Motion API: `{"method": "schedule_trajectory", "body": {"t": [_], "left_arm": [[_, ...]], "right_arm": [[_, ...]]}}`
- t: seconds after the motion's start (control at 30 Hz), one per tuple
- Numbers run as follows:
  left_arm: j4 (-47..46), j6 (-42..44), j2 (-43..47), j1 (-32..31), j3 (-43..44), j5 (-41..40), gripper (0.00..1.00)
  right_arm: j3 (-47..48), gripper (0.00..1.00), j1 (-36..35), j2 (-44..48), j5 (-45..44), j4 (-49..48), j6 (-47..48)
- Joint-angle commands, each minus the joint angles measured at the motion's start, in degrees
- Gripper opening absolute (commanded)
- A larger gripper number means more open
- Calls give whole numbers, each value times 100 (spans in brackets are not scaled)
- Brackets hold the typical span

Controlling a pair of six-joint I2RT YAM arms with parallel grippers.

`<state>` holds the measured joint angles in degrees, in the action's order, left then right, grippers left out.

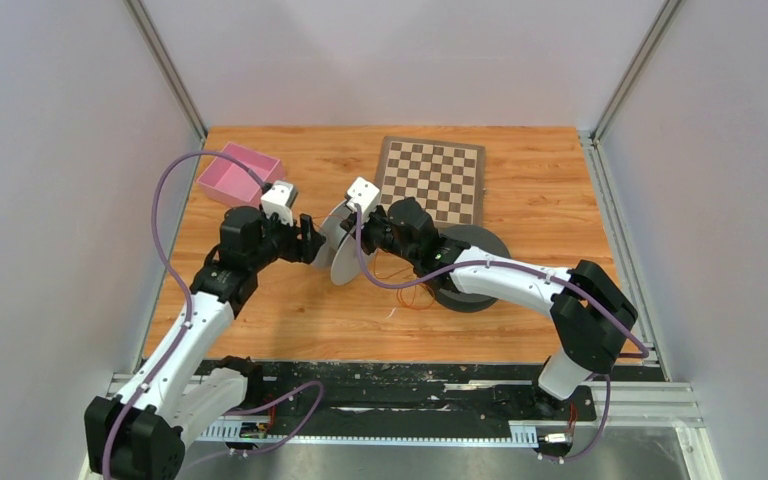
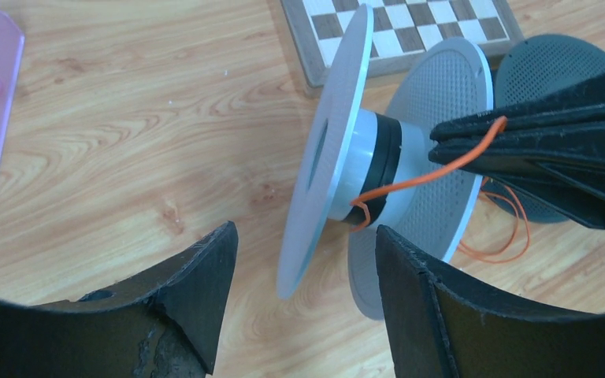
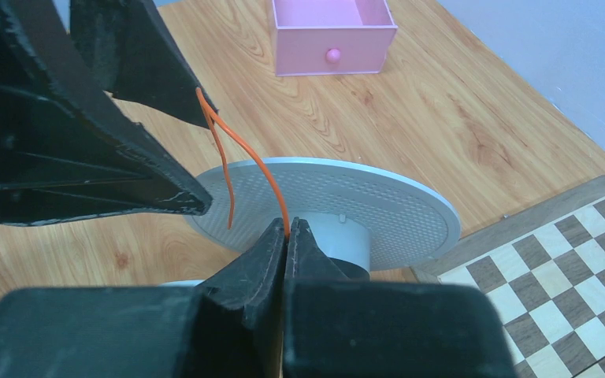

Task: Wrap the cables
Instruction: Pick up the cable reel from the center of the board.

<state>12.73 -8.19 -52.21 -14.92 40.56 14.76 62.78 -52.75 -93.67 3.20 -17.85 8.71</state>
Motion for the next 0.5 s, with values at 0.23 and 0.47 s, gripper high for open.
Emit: {"method": "schedule_trajectory", "body": {"t": [0.23, 0.47], "left_arm": [[-1804, -335, -189, 32, -489, 54, 71], [-2241, -517, -308, 24, -740, -112, 65]], "right_arm": [[128, 0, 1, -92, 98, -157, -18], [185, 0, -5, -116, 110, -85, -34]]}}
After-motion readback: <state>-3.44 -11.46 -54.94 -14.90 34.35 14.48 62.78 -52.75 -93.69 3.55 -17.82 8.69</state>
